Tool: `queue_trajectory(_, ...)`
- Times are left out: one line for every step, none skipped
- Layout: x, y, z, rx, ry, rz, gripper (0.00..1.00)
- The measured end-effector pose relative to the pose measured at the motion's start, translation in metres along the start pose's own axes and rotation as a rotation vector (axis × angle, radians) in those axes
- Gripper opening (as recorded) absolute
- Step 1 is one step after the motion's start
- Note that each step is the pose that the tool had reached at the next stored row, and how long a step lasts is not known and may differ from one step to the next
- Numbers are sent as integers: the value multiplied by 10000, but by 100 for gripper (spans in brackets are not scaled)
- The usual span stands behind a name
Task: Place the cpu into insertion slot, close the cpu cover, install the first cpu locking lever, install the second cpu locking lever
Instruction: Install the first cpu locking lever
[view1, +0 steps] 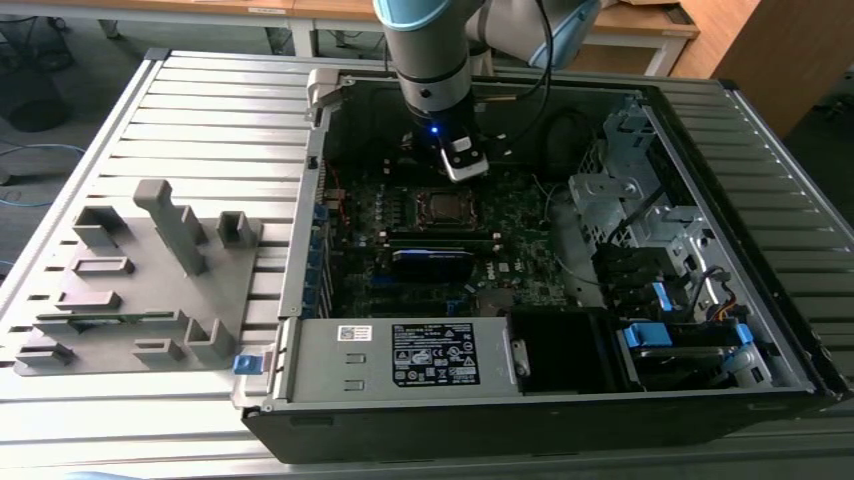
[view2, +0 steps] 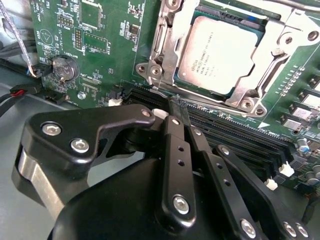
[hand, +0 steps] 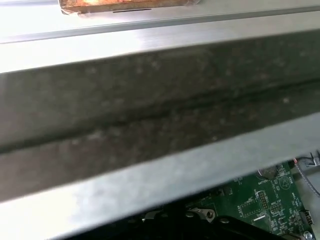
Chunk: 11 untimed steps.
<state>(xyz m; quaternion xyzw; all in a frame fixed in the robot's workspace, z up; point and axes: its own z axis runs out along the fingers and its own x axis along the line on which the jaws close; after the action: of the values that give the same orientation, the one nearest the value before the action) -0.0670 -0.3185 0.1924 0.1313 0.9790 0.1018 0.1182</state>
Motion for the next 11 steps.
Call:
queue_trajectory(-3,1,1,5,2,-1,11)
queue_trajectory(-5,1,3,13,0,-2,11)
queue_trajectory(-6,1,5,27,-2,-4,11)
queue_trajectory(-7,1,7,47,-6,-10,11)
queue_trajectory(-7,1,9,71,-11,-18,11)
queue_trajectory(-7,0,11,96,-16,-25,11)
queue_trajectory(-7,0,14,121,-23,-32,11)
queue_trajectory(-8,-3,14,162,-35,-42,11)
queue_trajectory(-8,0,22,174,-48,-50,11)
queue_trajectory(-8,-1,23,216,-57,-62,11)
queue_trajectory(-8,-1,22,256,-63,-72,11)
